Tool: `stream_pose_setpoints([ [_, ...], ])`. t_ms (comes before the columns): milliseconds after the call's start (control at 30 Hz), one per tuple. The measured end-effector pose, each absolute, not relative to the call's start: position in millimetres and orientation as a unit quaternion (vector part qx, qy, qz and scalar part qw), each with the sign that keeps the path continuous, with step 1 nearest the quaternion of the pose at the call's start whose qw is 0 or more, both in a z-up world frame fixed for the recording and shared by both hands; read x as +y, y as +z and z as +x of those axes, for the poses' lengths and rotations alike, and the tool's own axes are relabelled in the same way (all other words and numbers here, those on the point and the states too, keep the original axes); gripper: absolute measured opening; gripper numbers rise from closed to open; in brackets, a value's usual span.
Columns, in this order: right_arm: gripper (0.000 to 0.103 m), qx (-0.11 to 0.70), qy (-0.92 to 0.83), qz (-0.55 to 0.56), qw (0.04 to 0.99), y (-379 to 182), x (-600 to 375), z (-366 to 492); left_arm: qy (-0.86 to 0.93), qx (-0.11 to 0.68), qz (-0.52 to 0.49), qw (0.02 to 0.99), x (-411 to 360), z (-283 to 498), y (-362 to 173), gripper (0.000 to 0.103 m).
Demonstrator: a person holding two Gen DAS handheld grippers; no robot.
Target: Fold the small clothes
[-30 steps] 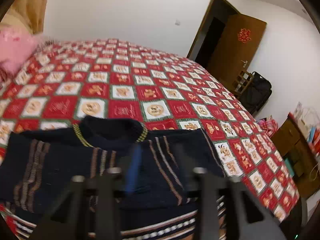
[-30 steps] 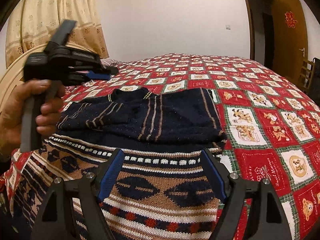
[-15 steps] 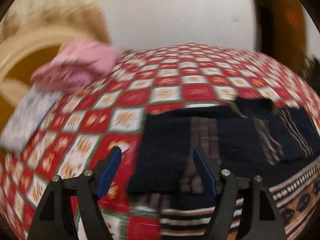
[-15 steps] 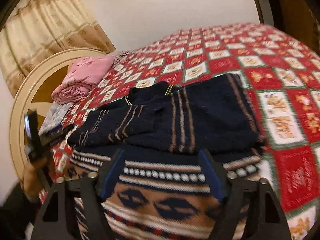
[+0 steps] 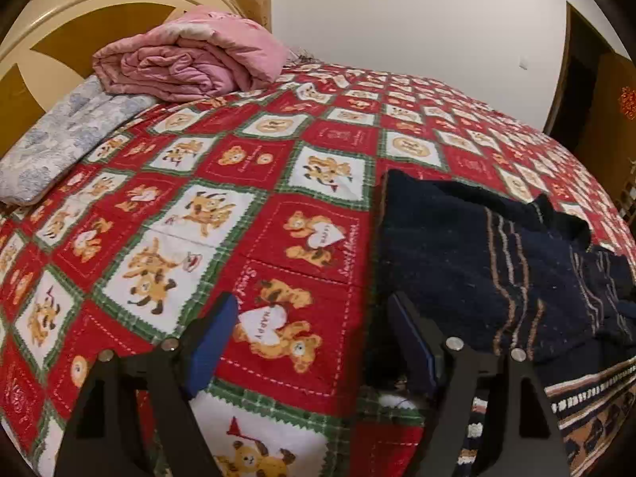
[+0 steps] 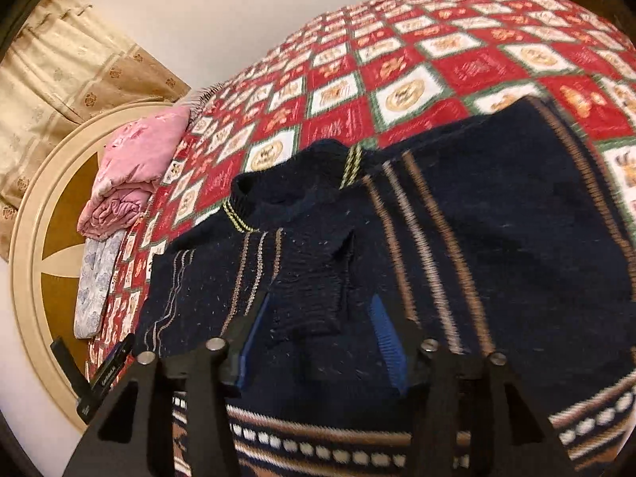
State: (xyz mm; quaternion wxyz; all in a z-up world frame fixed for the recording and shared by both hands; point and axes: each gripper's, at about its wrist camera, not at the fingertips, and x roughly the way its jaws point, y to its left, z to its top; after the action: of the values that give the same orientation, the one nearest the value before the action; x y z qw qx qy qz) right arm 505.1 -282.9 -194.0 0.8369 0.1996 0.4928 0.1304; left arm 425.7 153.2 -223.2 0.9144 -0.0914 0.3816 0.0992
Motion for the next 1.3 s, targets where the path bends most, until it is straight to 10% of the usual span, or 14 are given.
stream_pose_setpoints([
  [233,0.053,0.501,0.131,0.188,0.835,-210.0,-259.8,516.9,0.051,0.372,-0.097,0.922,147.8,423.5,-225.6,0.099],
  [300,0.007,0.502,0.119,0.167,0.841,-210.1,-255.7,519.2,0.042,0.373,-0.111,0.920,151.9,423.6,-226.9,0.099],
  [700,0.005,0.445,0.097,0.095,0.885,-169.8,-264.3,505.3,-0.011,0.379,-0.191,0.905,165.5,421.1,-235.5,0.103],
  [1300,0.005,0.446,0.026,0.067,0.892,-182.0,-317.3,505.2,-0.012,0.408,-0.028,0.913,106.8,430.0,-232.3,0.103],
])
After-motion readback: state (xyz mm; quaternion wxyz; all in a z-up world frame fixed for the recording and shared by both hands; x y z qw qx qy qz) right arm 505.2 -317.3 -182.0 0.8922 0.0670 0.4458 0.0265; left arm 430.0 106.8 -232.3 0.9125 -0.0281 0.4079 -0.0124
